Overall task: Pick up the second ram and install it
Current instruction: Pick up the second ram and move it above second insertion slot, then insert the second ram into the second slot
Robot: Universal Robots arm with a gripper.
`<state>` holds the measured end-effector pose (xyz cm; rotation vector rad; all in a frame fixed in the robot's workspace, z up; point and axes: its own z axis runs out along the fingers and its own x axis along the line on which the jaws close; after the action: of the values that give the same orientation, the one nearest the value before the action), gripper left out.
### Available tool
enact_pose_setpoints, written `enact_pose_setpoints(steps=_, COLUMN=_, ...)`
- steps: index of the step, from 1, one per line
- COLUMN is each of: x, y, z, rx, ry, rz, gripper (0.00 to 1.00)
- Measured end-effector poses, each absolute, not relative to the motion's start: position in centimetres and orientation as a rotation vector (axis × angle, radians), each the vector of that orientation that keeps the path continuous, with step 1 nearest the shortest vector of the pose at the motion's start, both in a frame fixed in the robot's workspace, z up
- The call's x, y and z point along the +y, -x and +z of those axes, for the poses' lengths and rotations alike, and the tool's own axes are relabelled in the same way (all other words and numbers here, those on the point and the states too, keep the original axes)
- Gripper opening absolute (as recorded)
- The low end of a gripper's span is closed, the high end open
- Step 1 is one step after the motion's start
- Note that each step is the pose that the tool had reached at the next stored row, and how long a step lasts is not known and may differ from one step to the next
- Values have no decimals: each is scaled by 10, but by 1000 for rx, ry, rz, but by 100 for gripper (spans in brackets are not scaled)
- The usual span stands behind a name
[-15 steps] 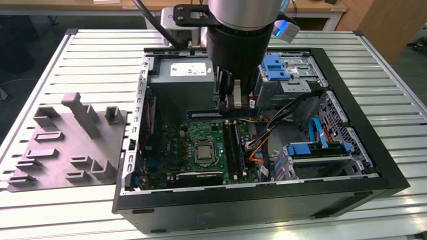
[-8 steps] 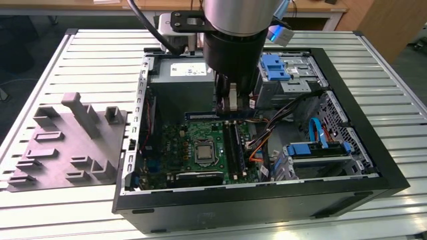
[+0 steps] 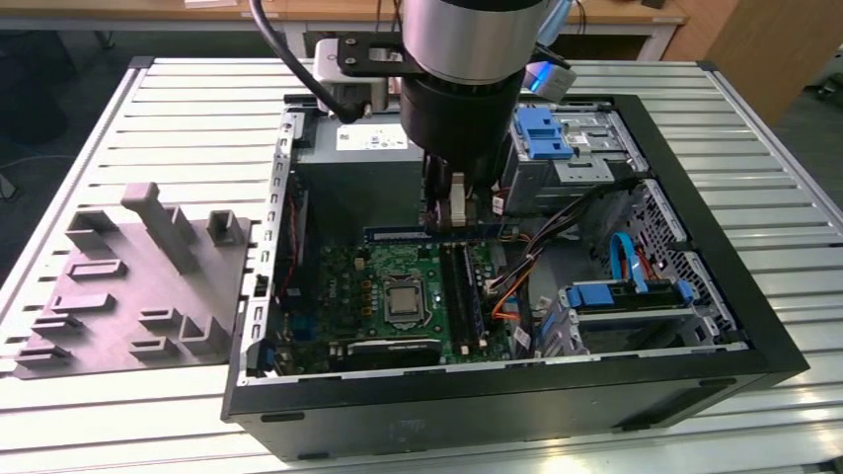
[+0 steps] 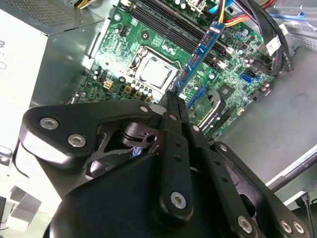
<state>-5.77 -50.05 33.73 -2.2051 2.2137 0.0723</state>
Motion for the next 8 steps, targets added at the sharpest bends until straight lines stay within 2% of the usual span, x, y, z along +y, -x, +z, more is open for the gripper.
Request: enact_pose_setpoints(steps=8, x=-501, y=58, z=337, rx=2214, ry=2205, rz=72, gripper=11)
